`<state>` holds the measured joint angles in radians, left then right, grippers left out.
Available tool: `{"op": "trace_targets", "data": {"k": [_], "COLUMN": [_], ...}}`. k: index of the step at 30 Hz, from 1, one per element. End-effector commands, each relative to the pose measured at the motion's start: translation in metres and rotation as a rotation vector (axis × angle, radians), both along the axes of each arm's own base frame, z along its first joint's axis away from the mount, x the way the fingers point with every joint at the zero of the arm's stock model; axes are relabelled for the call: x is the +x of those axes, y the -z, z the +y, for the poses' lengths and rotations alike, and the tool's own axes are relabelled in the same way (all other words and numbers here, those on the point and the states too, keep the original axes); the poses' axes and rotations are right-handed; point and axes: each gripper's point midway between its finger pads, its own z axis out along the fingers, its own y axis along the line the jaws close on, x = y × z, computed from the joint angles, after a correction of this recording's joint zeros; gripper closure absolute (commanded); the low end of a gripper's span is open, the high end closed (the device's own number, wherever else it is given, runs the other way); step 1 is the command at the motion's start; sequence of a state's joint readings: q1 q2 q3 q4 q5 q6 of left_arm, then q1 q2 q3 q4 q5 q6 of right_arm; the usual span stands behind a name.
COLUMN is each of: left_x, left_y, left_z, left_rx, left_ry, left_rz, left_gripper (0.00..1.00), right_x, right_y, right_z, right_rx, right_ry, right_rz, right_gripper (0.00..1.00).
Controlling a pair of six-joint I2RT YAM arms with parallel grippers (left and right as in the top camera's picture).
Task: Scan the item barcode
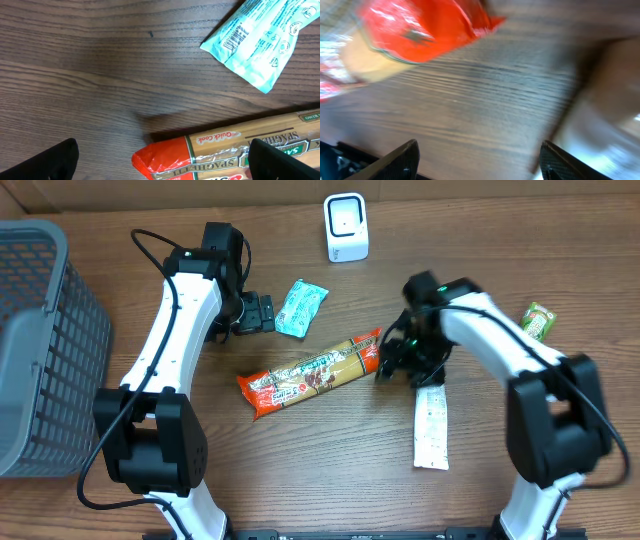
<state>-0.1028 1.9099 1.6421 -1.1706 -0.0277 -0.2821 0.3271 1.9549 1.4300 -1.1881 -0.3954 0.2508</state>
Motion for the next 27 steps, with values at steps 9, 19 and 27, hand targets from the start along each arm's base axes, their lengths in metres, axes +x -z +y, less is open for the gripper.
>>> {"op": "trace_targets", "data": {"k": [9, 19, 27], "left_x": [0.001, 0.001, 0.001], "left_y": [0.0, 0.0, 0.0], "left_z": [0.003, 0.003, 0.003], "left_rx": [0.008, 0.008, 0.008], "left_ry": [-0.003, -0.003, -0.003], "left_rz": [-0.001, -0.001, -0.001], "left_gripper": [0.01, 0.0, 0.01], "right_x": [-0.004, -0.055, -0.077], "right_y": [-0.058, 0.005, 0.042], "right_z": [-0.066, -0.071, -0.067], "right_rx": [-0.081, -0.09, -0.049], "right_ry": [0.094, 0.119, 0.132], "right_rz": [-0.134, 0.034, 0.054], "right_gripper": [0.19, 0.23, 0.22]}}
